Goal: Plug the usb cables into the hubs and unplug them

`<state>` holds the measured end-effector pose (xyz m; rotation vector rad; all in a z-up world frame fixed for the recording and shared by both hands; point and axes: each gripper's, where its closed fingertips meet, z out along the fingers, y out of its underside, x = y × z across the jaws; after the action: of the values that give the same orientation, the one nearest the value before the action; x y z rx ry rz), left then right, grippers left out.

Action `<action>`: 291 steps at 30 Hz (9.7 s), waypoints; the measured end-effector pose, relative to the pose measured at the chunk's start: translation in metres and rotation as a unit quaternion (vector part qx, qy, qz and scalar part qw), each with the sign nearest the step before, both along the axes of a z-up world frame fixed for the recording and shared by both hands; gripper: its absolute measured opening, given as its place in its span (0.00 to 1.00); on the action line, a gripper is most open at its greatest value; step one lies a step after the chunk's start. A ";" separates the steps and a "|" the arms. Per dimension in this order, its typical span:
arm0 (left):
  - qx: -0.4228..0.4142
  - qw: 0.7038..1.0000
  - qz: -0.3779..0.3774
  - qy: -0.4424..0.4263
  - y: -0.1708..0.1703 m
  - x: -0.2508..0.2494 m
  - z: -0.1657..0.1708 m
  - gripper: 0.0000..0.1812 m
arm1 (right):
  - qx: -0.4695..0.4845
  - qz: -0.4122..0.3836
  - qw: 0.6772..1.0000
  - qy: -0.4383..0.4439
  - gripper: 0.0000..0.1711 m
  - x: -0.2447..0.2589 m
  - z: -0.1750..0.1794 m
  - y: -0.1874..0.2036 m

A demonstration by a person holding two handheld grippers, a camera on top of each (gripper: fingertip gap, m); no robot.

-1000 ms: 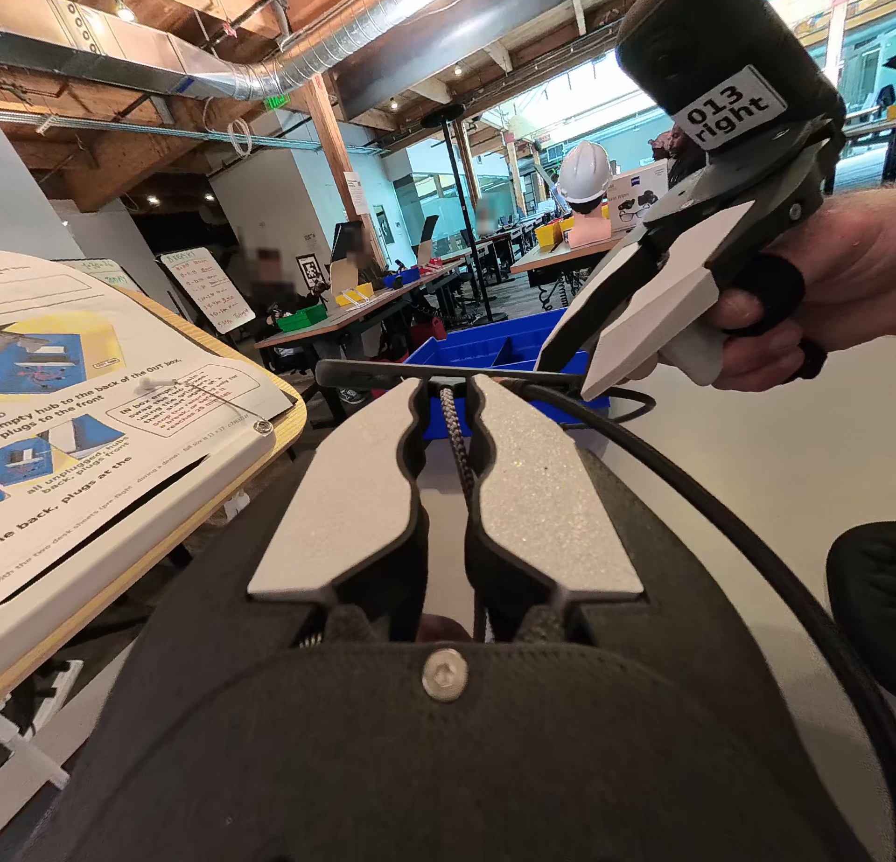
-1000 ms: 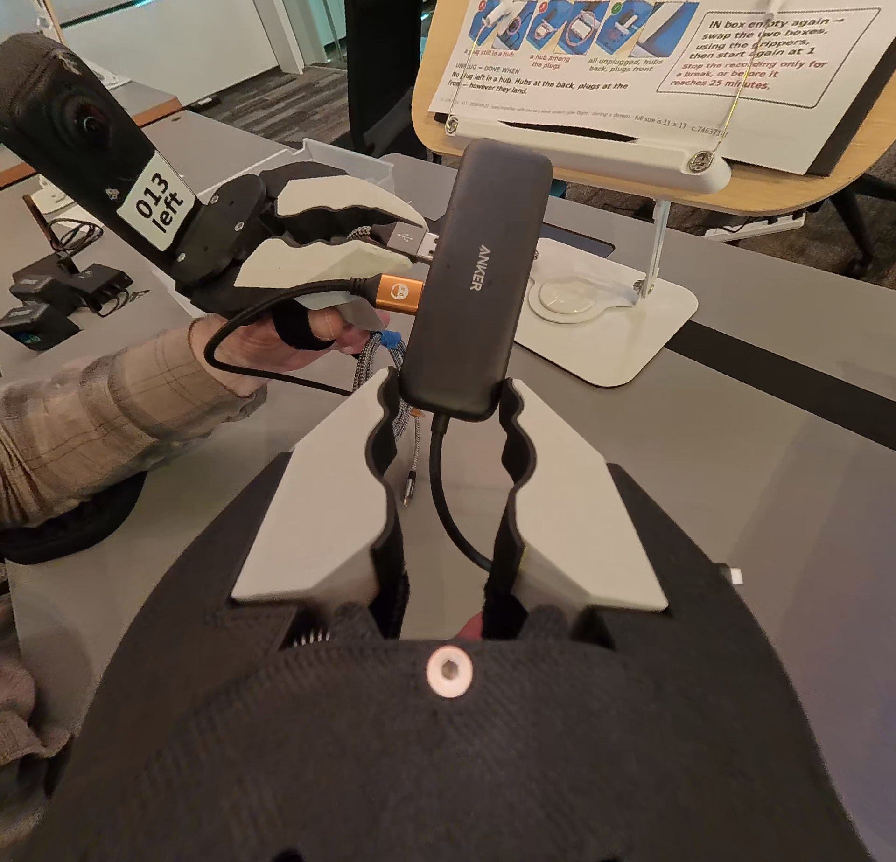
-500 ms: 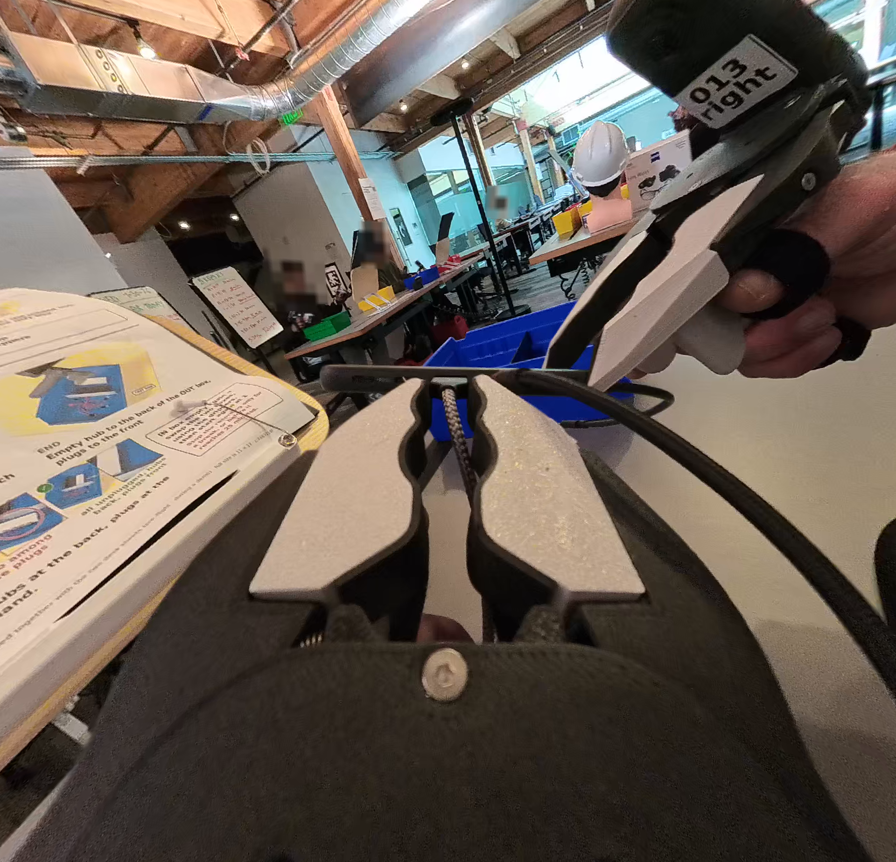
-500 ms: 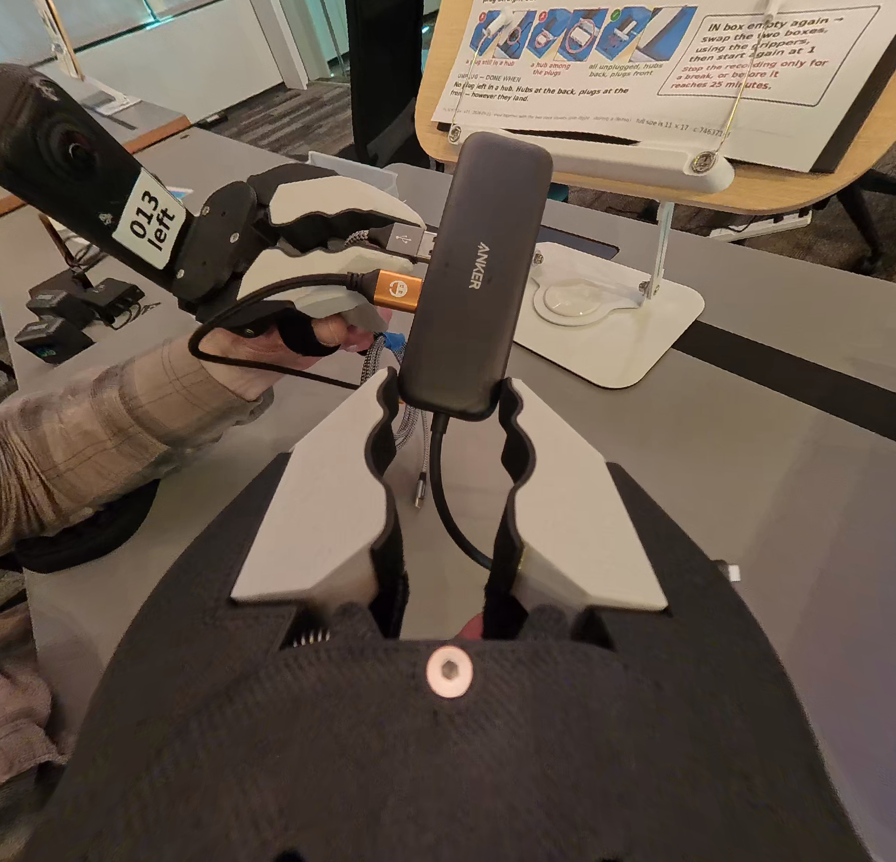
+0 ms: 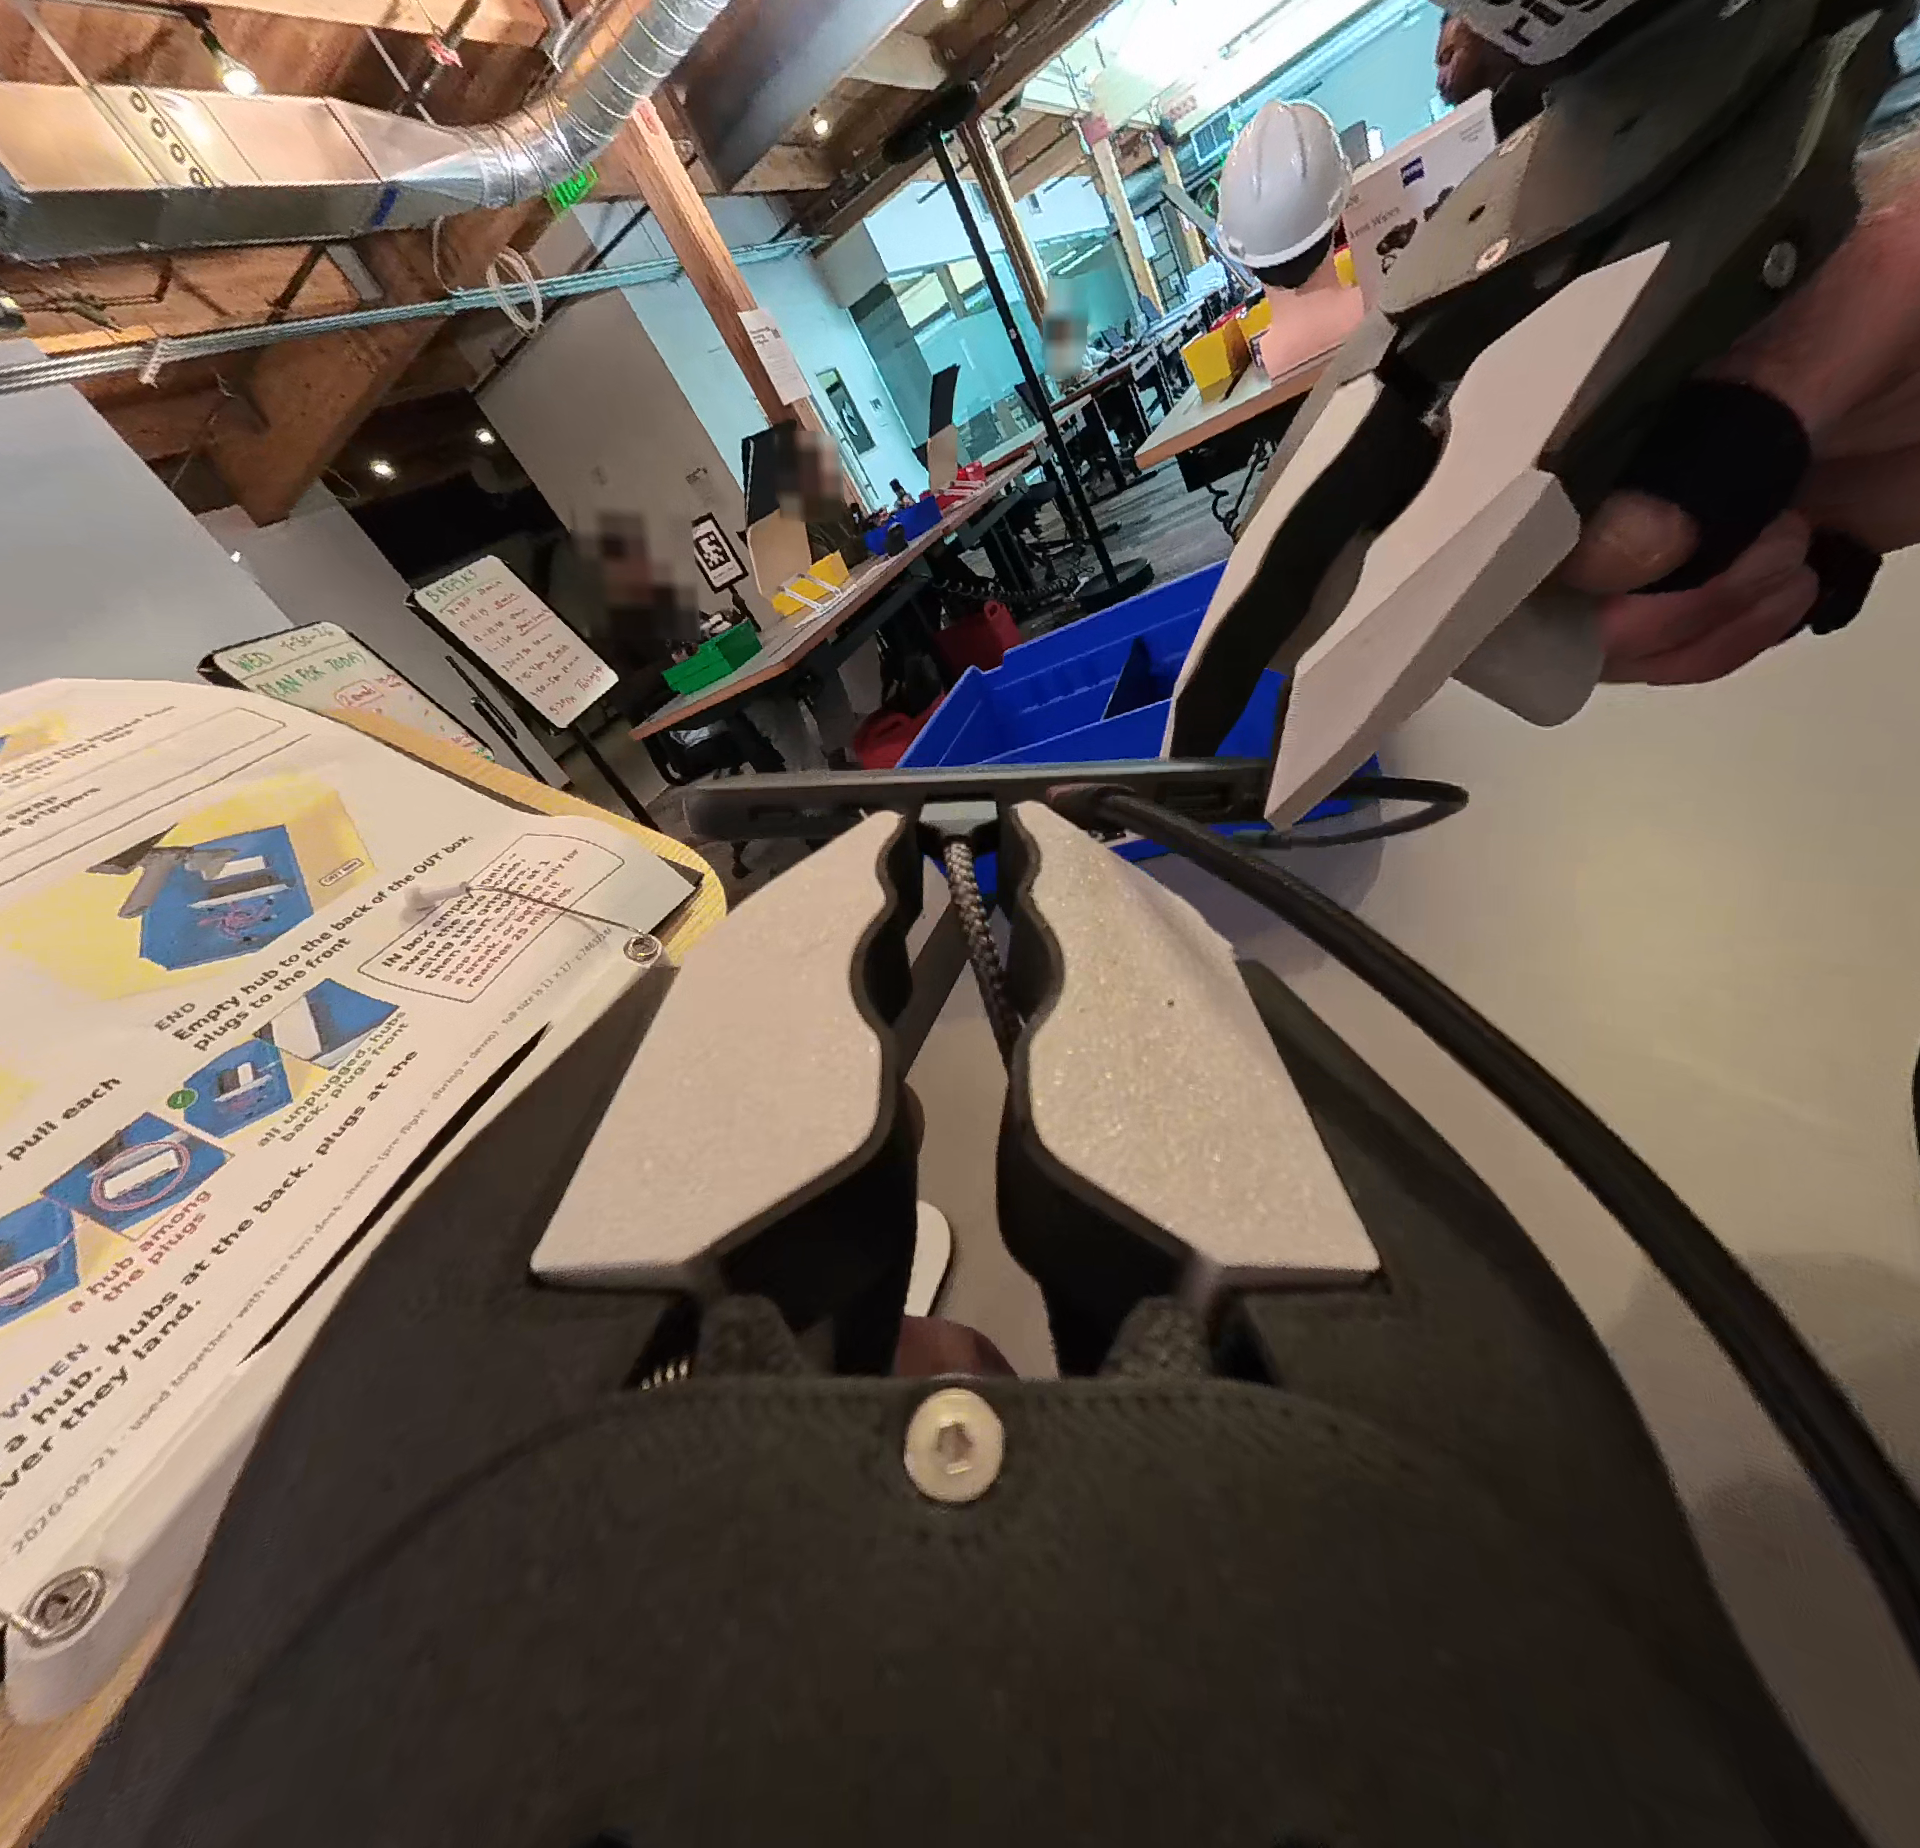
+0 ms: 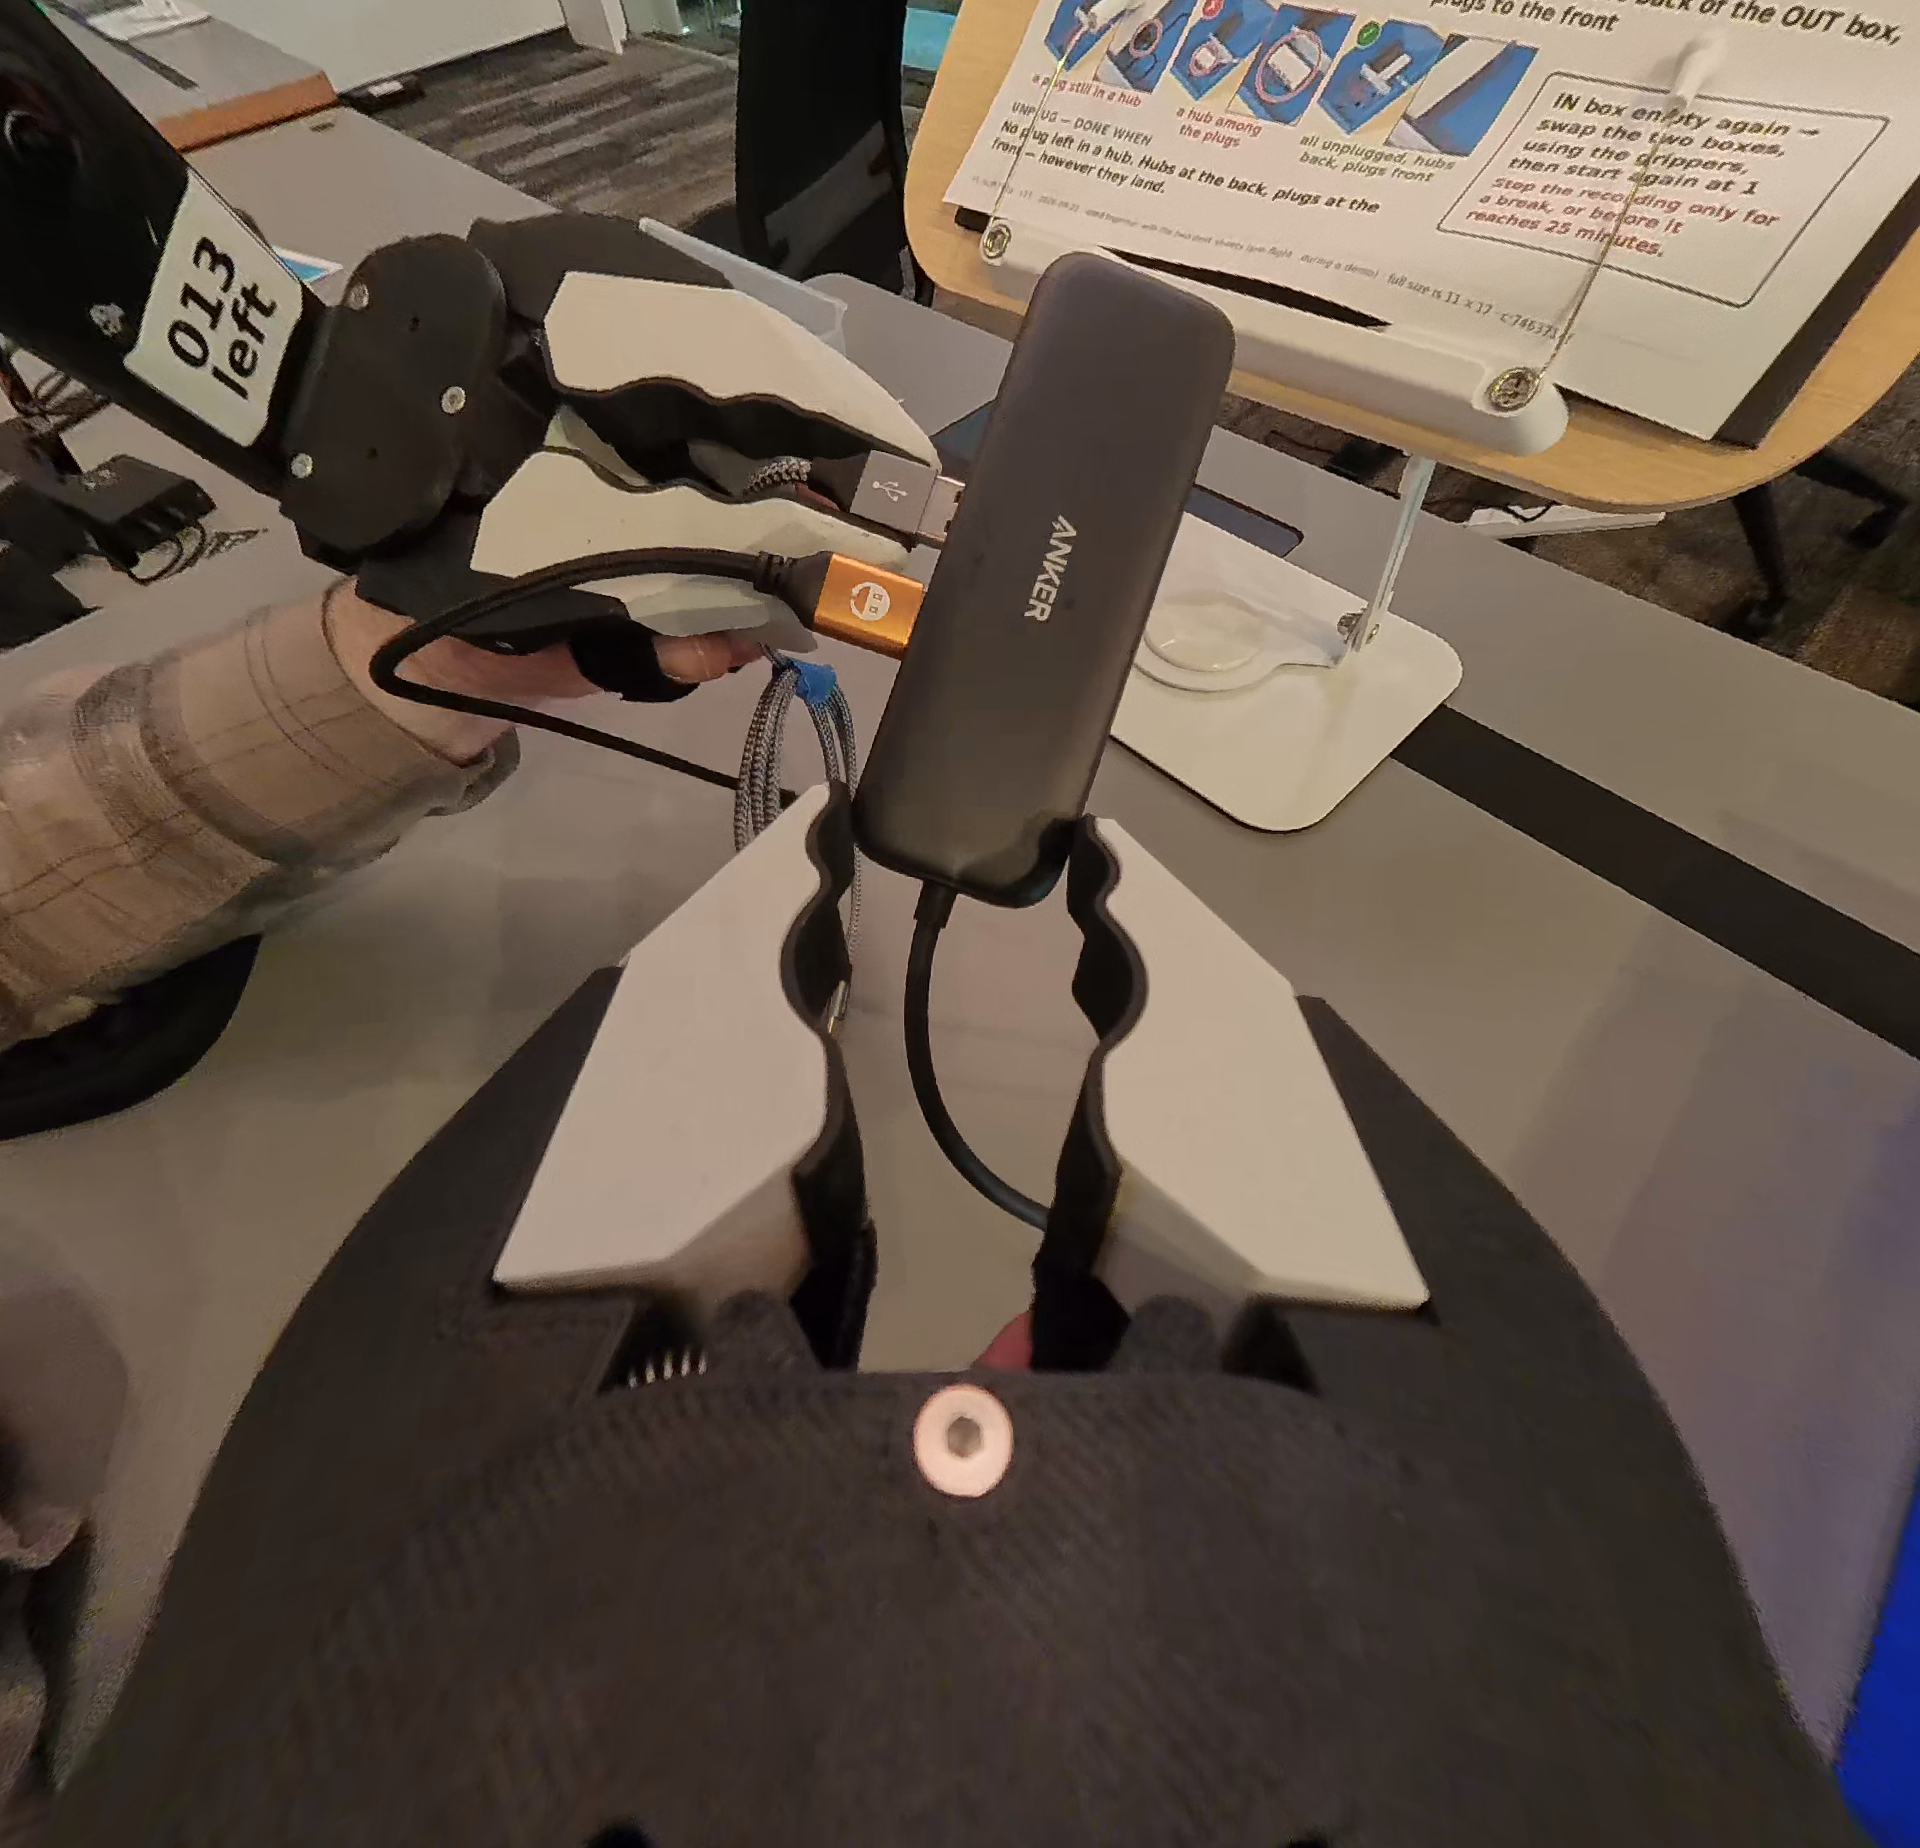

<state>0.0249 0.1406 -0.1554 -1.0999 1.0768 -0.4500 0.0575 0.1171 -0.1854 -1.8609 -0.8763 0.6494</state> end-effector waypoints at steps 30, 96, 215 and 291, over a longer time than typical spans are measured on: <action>0.009 1.000 0.015 0.012 0.003 -0.004 0.003 0.07 | 0.022 -0.002 1.000 -0.019 0.23 -0.003 0.009 0.004; 0.002 0.995 -0.048 -0.090 -0.015 -0.056 0.064 0.16 | 0.016 0.147 0.963 0.226 0.06 0.025 0.082 -0.016; 0.006 0.995 0.096 -0.004 0.032 -0.067 0.034 0.12 | 0.344 0.055 0.913 0.214 0.23 -0.082 0.213 0.045; -0.289 0.669 0.029 0.684 0.086 -0.405 -0.201 0.32 | 0.297 0.113 0.938 0.137 0.15 -0.077 0.117 0.087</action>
<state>-0.3802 0.2263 -0.3569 -2.1453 2.2831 0.2604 -0.0199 0.2037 -0.0685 -1.1094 -0.9767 0.6710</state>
